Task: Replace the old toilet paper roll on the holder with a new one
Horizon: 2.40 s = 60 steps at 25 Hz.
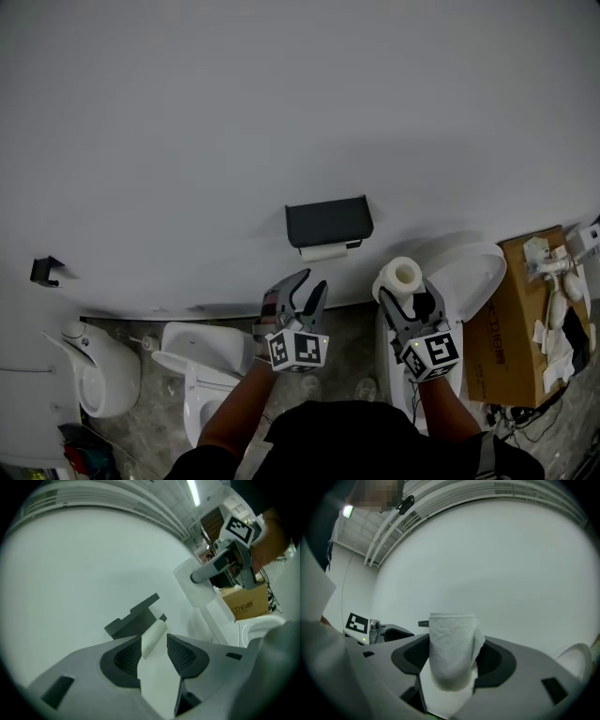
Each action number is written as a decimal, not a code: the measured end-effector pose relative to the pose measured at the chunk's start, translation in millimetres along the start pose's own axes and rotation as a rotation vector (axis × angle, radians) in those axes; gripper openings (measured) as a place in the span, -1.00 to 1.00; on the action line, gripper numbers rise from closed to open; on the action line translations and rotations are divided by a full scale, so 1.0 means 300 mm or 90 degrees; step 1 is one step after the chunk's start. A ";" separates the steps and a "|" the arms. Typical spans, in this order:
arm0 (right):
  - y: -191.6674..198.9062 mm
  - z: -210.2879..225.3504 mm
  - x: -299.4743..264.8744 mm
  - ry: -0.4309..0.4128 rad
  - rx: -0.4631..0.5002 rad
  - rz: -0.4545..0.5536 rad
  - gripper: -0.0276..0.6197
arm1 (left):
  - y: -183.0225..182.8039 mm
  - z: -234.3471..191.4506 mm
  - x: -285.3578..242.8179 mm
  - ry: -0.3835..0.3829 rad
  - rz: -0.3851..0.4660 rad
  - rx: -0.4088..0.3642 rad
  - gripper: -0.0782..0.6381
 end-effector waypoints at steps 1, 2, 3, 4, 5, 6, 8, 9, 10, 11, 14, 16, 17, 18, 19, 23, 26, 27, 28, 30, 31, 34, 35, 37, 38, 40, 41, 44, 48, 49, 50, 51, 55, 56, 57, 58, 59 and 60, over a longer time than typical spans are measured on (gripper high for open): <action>-0.006 0.009 0.003 -0.003 -0.008 0.003 -0.07 | -0.003 0.004 -0.015 -0.006 -0.010 -0.033 -0.34; -0.011 0.019 0.006 -0.005 -0.014 0.007 -0.07 | -0.004 0.009 -0.032 -0.012 -0.020 -0.066 -0.32; -0.014 0.027 0.008 -0.007 -0.019 0.009 -0.07 | -0.003 0.014 -0.050 -0.017 -0.031 -0.100 -0.28; -0.016 0.035 0.010 -0.009 -0.024 0.010 -0.07 | 0.000 0.019 -0.067 -0.018 -0.045 -0.134 -0.28; -0.017 0.041 0.011 -0.012 -0.028 0.010 -0.07 | 0.005 0.024 -0.084 -0.017 -0.062 -0.167 -0.28; -0.015 0.045 0.011 -0.016 -0.032 0.008 -0.07 | 0.010 0.028 -0.101 -0.016 -0.081 -0.199 -0.24; -0.014 0.049 0.015 -0.024 -0.038 0.004 -0.07 | 0.016 0.031 -0.129 -0.020 -0.114 -0.254 -0.19; -0.013 0.049 0.020 -0.028 -0.040 0.004 -0.07 | 0.019 0.032 -0.140 -0.026 -0.130 -0.279 -0.16; -0.011 0.049 0.026 -0.033 -0.041 0.004 -0.07 | 0.023 0.034 -0.150 -0.032 -0.143 -0.303 -0.14; -0.007 0.049 0.031 -0.038 -0.041 0.004 -0.07 | 0.026 0.037 -0.161 -0.039 -0.153 -0.323 -0.12; 0.003 0.043 0.038 -0.055 -0.033 0.001 -0.07 | 0.024 0.029 -0.180 -0.058 -0.186 -0.367 -0.12; 0.004 0.035 0.040 -0.064 -0.025 0.001 -0.07 | 0.032 0.018 -0.188 -0.072 -0.206 -0.381 -0.12; 0.003 0.033 0.041 -0.067 -0.023 0.002 -0.07 | 0.037 0.014 -0.192 -0.076 -0.214 -0.383 -0.12; 0.003 0.032 0.044 -0.070 -0.022 0.002 -0.07 | 0.043 0.012 -0.197 -0.078 -0.222 -0.382 -0.12; 0.001 0.031 0.047 -0.073 -0.021 0.001 -0.07 | 0.049 0.013 -0.205 -0.077 -0.228 -0.380 -0.12; -0.015 0.011 0.058 -0.085 0.007 0.002 -0.07 | 0.060 0.025 -0.226 -0.079 -0.232 -0.385 -0.12; -0.029 -0.004 0.051 -0.093 0.028 0.008 -0.07 | 0.068 0.011 -0.239 -0.100 -0.242 -0.425 -0.14; -0.030 -0.006 0.050 -0.095 0.031 0.008 -0.07 | 0.070 0.003 -0.240 -0.108 -0.250 -0.447 -0.22; -0.032 -0.007 0.049 -0.097 0.033 0.009 -0.07 | 0.072 -0.002 -0.240 -0.114 -0.257 -0.467 -0.28; -0.036 -0.006 0.050 -0.099 0.035 0.009 -0.07 | 0.066 -0.005 -0.244 -0.119 -0.253 -0.468 -0.29; -0.035 -0.004 0.052 -0.100 0.035 0.009 -0.07 | 0.063 -0.003 -0.246 -0.120 -0.248 -0.461 -0.30; -0.037 -0.002 0.053 -0.102 0.035 0.005 -0.07 | 0.045 -0.007 -0.247 -0.127 -0.232 -0.454 -0.30; -0.042 -0.004 0.051 -0.103 0.035 0.005 -0.07 | 0.043 -0.010 -0.247 -0.130 -0.229 -0.455 -0.30; -0.042 -0.003 0.049 -0.105 0.037 0.003 -0.07 | 0.044 -0.013 -0.247 -0.132 -0.229 -0.452 -0.30; -0.039 0.004 0.052 -0.105 0.039 0.001 -0.07 | 0.039 -0.011 -0.249 -0.133 -0.227 -0.447 -0.30; -0.046 0.022 0.058 -0.103 0.047 -0.001 -0.07 | 0.019 0.001 -0.262 -0.137 -0.225 -0.449 -0.30; -0.053 0.030 0.061 -0.102 0.050 0.000 -0.07 | 0.009 0.011 -0.269 -0.138 -0.223 -0.455 -0.30; -0.056 0.062 0.065 -0.095 0.054 0.001 -0.07 | -0.016 0.043 -0.297 -0.139 -0.211 -0.470 -0.30; -0.050 0.109 0.079 -0.078 0.063 -0.004 -0.07 | -0.053 0.085 -0.336 -0.125 -0.210 -0.501 -0.30; -0.056 0.118 0.083 -0.074 0.067 -0.003 -0.07 | -0.060 0.094 -0.347 -0.124 -0.212 -0.508 -0.30; -0.062 0.128 0.088 -0.071 0.071 -0.001 -0.07 | -0.070 0.104 -0.359 -0.123 -0.210 -0.510 -0.30; -0.070 0.139 0.094 -0.068 0.074 0.001 -0.07 | -0.084 0.115 -0.373 -0.124 -0.205 -0.509 -0.30; -0.098 0.185 0.109 -0.053 0.083 0.010 -0.07 | -0.136 0.151 -0.416 -0.122 -0.190 -0.521 -0.30; -0.102 0.195 0.112 -0.050 0.083 0.012 -0.07 | -0.148 0.160 -0.425 -0.119 -0.186 -0.522 -0.30; -0.105 0.205 0.116 -0.046 0.084 0.014 -0.07 | -0.161 0.170 -0.434 -0.118 -0.180 -0.523 -0.30; -0.106 0.215 0.120 -0.042 0.084 0.013 -0.07 | -0.175 0.181 -0.443 -0.117 -0.174 -0.522 -0.30; -0.107 0.225 0.126 -0.036 0.085 0.007 -0.07 | -0.186 0.193 -0.452 -0.114 -0.168 -0.521 -0.30; -0.105 0.234 0.131 -0.030 0.087 -0.003 -0.07 | -0.194 0.204 -0.461 -0.110 -0.163 -0.520 -0.30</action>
Point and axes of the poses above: the fingertips, and each gripper's own axes: x backward along the fingers, z to its right, y out of its underside, the point moved 1 cm from there along x, backward along the fingers, and after that the axes turned 1 degree about y, right-handed, at the moved point
